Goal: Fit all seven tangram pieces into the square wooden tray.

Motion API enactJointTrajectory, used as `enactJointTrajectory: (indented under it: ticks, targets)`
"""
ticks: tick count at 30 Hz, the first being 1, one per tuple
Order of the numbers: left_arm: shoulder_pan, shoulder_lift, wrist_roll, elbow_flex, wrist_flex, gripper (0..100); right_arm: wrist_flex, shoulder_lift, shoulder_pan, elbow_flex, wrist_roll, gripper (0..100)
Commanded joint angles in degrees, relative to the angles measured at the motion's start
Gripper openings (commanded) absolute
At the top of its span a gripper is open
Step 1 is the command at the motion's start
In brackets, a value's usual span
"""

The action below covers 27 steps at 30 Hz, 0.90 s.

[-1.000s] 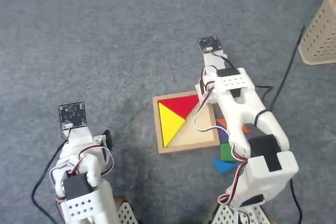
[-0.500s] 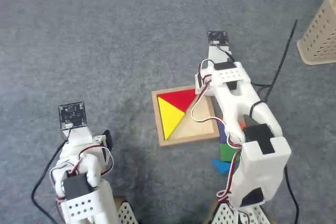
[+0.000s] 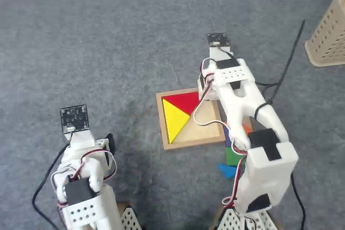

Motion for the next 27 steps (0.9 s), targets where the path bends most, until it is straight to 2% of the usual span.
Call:
enactJointTrajectory:
  ticks: [1, 5, 11, 17, 21, 27]
  targets:
    - [0.09, -0.79, -0.26, -0.75, 0.26, 22, 6.02, -12.97, 0.04, -1.32, 6.86, 19.1]
    - [0.09, -0.79, -0.26, -0.75, 0.26, 22, 6.9, -19.3, 0.57, 4.66, 13.8, 19.1]
    - [0.09, -0.79, -0.26, -0.75, 0.26, 22, 8.57, -21.23, 3.3, 12.92, 29.27, 19.3]
    - [0.09, -0.79, -0.26, -0.75, 0.26, 22, 8.13, -21.23, 9.45, 18.64, 36.13, 19.5]
    - [0.09, -0.79, -0.26, -0.75, 0.26, 22, 0.66, -21.23, 10.86, 25.85, 41.14, 19.5]
    - [0.09, -0.79, -0.26, -0.75, 0.26, 22, -5.05, -20.62, 12.7, 29.36, 41.85, 19.5]
